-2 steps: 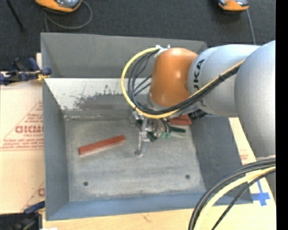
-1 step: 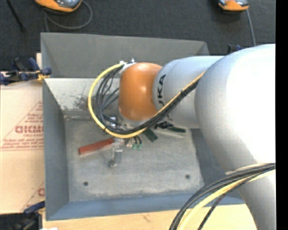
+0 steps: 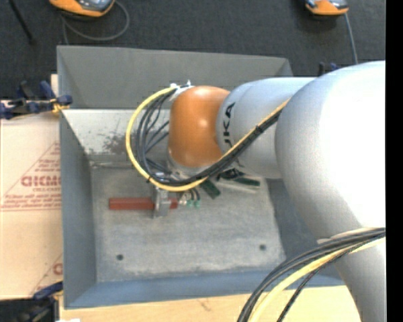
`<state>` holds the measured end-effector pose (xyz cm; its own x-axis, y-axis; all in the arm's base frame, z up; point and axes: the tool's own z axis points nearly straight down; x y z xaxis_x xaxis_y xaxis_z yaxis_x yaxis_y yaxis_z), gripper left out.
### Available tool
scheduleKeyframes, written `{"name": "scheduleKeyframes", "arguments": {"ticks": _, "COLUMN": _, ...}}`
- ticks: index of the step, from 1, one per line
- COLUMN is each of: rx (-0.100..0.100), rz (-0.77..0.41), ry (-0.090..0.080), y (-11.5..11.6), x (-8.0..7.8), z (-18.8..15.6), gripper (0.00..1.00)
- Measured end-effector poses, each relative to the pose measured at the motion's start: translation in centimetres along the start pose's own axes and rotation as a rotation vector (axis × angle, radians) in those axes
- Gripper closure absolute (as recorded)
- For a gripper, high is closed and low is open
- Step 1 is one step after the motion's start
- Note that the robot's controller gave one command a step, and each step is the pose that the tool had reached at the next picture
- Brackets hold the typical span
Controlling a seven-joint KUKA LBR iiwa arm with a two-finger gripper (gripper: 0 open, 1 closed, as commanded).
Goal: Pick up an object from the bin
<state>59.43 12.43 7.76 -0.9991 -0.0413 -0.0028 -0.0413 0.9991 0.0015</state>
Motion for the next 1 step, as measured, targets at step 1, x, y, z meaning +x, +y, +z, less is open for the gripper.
{"name": "scheduleKeyframes", "arguments": {"ticks": 1, "rx": 0.0, "rz": -0.095, "ry": -0.008, "y": 4.28, "x": 2.83, "z": -13.22, "gripper": 1.0}}
